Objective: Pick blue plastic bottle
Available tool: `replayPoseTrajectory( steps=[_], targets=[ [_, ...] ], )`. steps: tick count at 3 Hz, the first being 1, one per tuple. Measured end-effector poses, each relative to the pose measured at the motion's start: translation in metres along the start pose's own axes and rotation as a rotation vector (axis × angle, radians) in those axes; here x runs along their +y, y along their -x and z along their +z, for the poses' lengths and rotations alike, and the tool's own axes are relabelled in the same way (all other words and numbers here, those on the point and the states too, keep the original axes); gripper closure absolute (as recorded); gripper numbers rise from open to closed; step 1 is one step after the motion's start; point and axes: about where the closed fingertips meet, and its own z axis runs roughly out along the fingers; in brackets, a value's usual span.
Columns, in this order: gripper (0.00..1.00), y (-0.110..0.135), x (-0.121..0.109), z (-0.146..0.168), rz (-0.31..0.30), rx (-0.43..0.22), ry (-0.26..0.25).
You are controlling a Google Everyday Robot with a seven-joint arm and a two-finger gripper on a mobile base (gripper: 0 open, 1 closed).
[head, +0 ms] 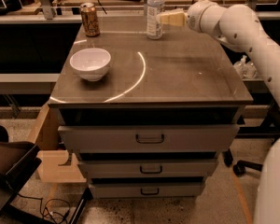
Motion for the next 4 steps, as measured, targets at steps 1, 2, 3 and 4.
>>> replayPoseTrajectory(
  steps=[1,2,3,4],
  targets=[
    [0.00,0.004,-0.002,0.019,-0.016,0.012,0.021],
    [0.00,0.008,0.001,0.039,-0.014,-0.005,0.042],
    [0.00,0.012,0.007,0.057,-0.007,-0.022,0.060],
    [0.00,0.012,0.013,0.071,0.002,-0.025,0.079]
  ],
)
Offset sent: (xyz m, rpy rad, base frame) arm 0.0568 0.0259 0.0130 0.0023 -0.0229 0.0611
